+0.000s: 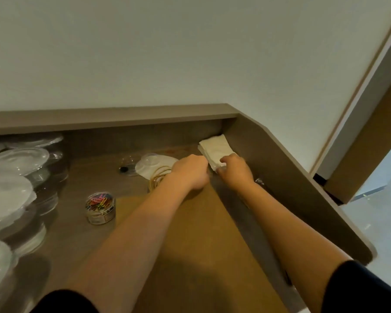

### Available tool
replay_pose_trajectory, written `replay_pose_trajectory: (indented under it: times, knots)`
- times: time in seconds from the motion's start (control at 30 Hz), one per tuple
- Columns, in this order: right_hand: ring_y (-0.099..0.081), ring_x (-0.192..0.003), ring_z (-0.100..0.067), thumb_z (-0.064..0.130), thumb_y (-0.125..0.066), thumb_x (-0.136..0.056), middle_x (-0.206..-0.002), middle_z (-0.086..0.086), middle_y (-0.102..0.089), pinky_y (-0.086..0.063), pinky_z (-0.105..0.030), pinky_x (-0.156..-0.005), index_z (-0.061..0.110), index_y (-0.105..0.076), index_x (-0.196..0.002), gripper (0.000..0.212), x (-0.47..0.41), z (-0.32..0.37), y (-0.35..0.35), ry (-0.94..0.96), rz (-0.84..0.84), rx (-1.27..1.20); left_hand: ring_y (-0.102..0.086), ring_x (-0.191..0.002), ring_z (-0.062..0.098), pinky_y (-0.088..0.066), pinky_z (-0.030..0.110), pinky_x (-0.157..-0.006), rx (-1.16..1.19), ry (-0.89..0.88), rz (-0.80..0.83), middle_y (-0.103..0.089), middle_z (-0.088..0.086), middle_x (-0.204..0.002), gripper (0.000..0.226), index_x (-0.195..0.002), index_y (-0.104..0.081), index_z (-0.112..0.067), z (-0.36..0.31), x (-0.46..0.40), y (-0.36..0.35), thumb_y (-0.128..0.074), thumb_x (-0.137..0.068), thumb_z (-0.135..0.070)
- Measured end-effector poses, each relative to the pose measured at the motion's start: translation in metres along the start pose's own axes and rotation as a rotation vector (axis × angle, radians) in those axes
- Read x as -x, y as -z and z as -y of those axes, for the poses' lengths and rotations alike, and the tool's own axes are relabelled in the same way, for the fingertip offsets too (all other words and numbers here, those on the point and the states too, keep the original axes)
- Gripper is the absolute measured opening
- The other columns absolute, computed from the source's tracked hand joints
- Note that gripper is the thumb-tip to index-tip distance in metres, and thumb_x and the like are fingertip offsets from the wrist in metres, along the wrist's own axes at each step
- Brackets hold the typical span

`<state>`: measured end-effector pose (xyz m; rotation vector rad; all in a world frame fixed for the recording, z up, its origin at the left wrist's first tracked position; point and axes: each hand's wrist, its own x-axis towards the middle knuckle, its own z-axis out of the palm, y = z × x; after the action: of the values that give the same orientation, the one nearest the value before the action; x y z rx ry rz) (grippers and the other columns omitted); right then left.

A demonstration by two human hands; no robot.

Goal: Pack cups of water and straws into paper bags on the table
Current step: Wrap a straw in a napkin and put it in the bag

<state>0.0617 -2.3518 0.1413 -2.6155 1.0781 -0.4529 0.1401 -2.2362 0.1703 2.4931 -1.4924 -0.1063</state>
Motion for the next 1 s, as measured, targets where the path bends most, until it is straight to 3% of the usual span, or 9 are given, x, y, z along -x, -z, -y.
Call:
replay_pose_trajectory:
  times: [0.13,0.33,0.5,0.6,0.63,0.7,0.77,0.9,1.0]
  knots:
    - [-0.048,-0.114,-0.032,0.024,-0.050,-0.095,-0.125,-0.012,-0.053,-0.043,-0.043,-0.093,0.009,-0.057,-0.120,0.030,-0.028,-0.003,-0.019,0.084,0.020,0.160,-0.060,-0.086,0.022,-0.053,0.037,-0.078,0.046,0.047,0.007,-0.061,0.005,-0.096,0.016,-0.103,-0.060,-0.015,0.001,-0.023,-0.005,-0.049,-0.092,-0.017]
    - [-0.049,-0.108,-0.030,0.016,-0.043,-0.096,-0.114,-0.012,-0.056,-0.041,-0.039,-0.087,0.009,-0.062,-0.110,0.025,-0.043,-0.006,-0.026,0.068,0.011,0.219,-0.060,-0.083,0.022,-0.054,0.038,-0.077,0.116,0.050,0.041,-0.063,0.006,-0.094,0.018,-0.102,-0.063,-0.012,0.001,-0.034,-0.015,-0.049,-0.091,-0.018]
    - [-0.053,-0.093,-0.028,0.014,-0.042,-0.094,-0.093,-0.009,-0.057,-0.041,-0.037,-0.076,0.009,-0.063,-0.082,0.025,-0.042,-0.005,-0.021,0.102,-0.158,0.044,-0.061,-0.082,0.023,-0.049,0.028,-0.067,0.372,0.045,-0.007,-0.066,0.012,-0.090,0.023,-0.091,-0.069,-0.007,-0.002,-0.033,-0.019,-0.047,-0.092,-0.011]
    - [-0.052,-0.088,-0.019,0.019,-0.045,-0.096,-0.096,-0.007,-0.058,-0.046,-0.036,-0.078,0.009,-0.065,-0.086,0.025,-0.029,-0.003,-0.010,0.127,-0.303,-0.181,-0.066,-0.082,0.027,-0.055,0.035,-0.068,0.792,0.230,-0.108,-0.066,0.016,-0.088,0.027,-0.098,-0.065,-0.001,-0.009,-0.033,-0.015,-0.047,-0.096,-0.022]
    - [-0.052,-0.083,-0.015,0.019,-0.047,-0.096,-0.093,-0.005,-0.060,-0.048,-0.033,-0.075,0.009,-0.066,-0.089,0.023,-0.022,0.000,-0.004,0.145,-0.345,-0.266,-0.068,-0.077,0.025,-0.057,0.033,-0.063,1.065,0.342,-0.074,-0.067,0.014,-0.085,0.030,-0.102,-0.061,-0.003,-0.012,-0.032,-0.012,-0.047,-0.097,-0.028]
    - [-0.051,-0.071,-0.005,0.019,-0.050,-0.094,-0.085,-0.001,-0.061,-0.046,-0.025,-0.067,0.012,-0.067,-0.088,0.019,-0.004,0.007,0.008,0.203,-0.351,-0.383,-0.071,-0.071,0.024,-0.057,0.031,-0.053,1.602,0.453,0.149,-0.069,0.014,-0.083,0.036,-0.104,-0.057,-0.007,-0.015,-0.029,-0.003,-0.047,-0.096,-0.041]
    - [-0.053,-0.069,-0.004,0.020,-0.052,-0.092,-0.080,0.002,-0.062,-0.045,-0.020,-0.064,0.017,-0.065,-0.083,0.016,0.018,0.013,0.016,0.265,-0.268,-0.379,-0.070,-0.079,0.027,-0.056,0.034,-0.052,1.809,0.497,0.259,-0.069,0.015,-0.093,0.040,-0.107,-0.055,-0.010,-0.017,-0.026,0.003,-0.050,-0.093,-0.046]
    - [-0.061,-0.070,-0.016,0.024,-0.055,-0.088,-0.075,-0.004,-0.065,-0.053,-0.031,-0.065,0.013,-0.066,-0.079,0.017,0.058,0.015,0.025,0.287,-0.115,-0.329,-0.057,-0.080,0.026,-0.050,0.028,-0.036,1.648,0.648,0.120,-0.055,0.013,-0.098,0.028,-0.119,-0.047,-0.007,-0.027,-0.023,0.004,-0.053,-0.093,-0.015]
    - [-0.063,-0.073,-0.018,0.025,-0.056,-0.087,-0.077,-0.005,-0.067,-0.056,-0.035,-0.070,0.012,-0.068,-0.082,0.018,0.071,0.009,0.030,0.275,0.003,-0.302,-0.055,-0.081,0.027,-0.051,0.034,-0.044,1.506,0.661,0.144,-0.051,0.013,-0.098,0.036,-0.127,-0.045,-0.007,-0.034,-0.020,-0.003,-0.049,-0.092,-0.003]
